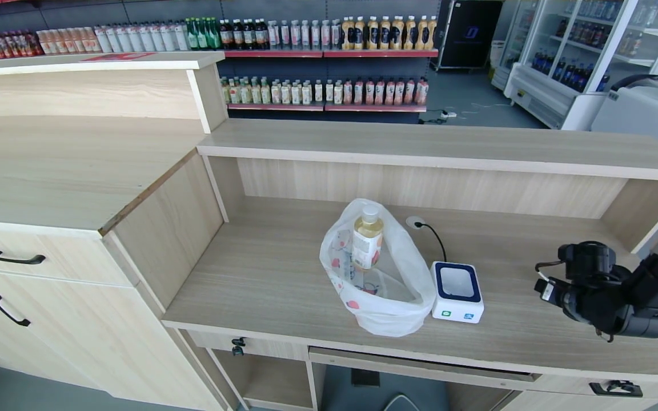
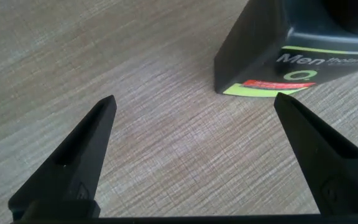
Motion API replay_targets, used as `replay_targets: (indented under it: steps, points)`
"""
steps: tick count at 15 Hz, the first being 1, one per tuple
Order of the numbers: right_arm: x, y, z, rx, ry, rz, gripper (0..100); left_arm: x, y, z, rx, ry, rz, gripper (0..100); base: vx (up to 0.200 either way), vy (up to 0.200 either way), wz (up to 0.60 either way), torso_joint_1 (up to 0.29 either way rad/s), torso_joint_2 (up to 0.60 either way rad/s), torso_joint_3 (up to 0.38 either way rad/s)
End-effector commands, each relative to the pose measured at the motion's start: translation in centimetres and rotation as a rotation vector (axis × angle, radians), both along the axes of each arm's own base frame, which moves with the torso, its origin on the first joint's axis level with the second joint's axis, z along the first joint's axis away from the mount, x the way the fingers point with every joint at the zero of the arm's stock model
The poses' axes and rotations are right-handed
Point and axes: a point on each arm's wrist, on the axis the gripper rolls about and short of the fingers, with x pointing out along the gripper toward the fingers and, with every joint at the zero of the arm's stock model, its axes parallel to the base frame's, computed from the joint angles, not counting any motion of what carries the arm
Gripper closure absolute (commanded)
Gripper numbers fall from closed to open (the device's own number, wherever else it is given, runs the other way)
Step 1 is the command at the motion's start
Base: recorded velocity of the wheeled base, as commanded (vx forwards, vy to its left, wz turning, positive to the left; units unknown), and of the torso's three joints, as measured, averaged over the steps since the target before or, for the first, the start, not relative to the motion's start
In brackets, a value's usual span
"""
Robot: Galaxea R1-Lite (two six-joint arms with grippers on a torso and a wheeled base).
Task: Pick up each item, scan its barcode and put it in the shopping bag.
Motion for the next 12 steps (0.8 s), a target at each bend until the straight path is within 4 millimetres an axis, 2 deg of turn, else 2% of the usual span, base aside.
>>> replay_targets:
  steps: [1, 2, 4, 5, 9, 12]
  points:
    - [-1.6, 0.2, 1.7, -0.069, 0.036, 0.037, 0, 0.0, 0.0, 0.0, 0.000, 0.002, 0.001, 0, 0.000, 0.000, 0.00, 0.000, 0.00, 0.000]
    - [-2.2, 0.2, 3.5, -0.124, 0.038, 0.069, 0, 0.0, 0.0, 0.0, 0.000, 0.002, 0.001, 0, 0.000, 0.000, 0.00, 0.000, 0.00, 0.000]
    - [-3.6, -1.7, 7.3, -0.291, 0.074, 0.121, 0, 0.0, 0.0, 0.0, 0.000, 0.002, 0.001, 0, 0.000, 0.000, 0.00, 0.000, 0.00, 0.000]
    - [-4.0, -2.8, 7.9, -0.345, 0.108, 0.174, 0, 0.0, 0.0, 0.0, 0.000, 0.000, 0.001, 0, 0.000, 0.000, 0.00, 0.000, 0.00, 0.000]
    - [-5.8, -8.0, 6.8, -0.420, 0.244, 0.389, 0, 0.0, 0.0, 0.0, 0.000, 0.002, 0.001, 0, 0.000, 0.000, 0.00, 0.000, 0.00, 0.000]
    - [-6.4, -9.5, 5.6, -0.390, 0.273, 0.432, 0, 0.0, 0.0, 0.0, 0.000, 0.002, 0.001, 0, 0.000, 0.000, 0.00, 0.000, 0.00, 0.000]
